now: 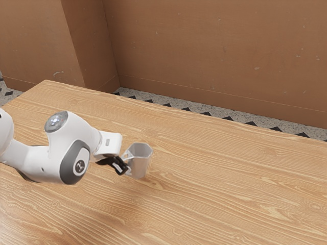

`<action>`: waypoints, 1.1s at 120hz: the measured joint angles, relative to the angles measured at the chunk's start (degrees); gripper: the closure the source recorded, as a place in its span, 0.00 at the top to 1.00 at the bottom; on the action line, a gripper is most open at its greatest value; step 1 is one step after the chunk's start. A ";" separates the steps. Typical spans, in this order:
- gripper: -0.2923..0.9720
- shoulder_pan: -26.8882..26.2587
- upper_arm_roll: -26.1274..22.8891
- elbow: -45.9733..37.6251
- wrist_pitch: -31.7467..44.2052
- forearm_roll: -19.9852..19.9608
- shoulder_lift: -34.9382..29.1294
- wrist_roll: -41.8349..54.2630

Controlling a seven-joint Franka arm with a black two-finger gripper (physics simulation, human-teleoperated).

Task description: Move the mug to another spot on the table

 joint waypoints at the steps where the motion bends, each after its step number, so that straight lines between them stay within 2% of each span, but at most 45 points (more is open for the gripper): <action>1: 0.22 0.16 0.00 -0.04 0.00 0.00 -0.03 0.07; 50: 0.22 6.63 0.13 -4.13 -0.14 -0.02 -1.73 3.27; 132: 0.23 6.38 0.11 -3.97 -0.13 -0.25 1.10 6.19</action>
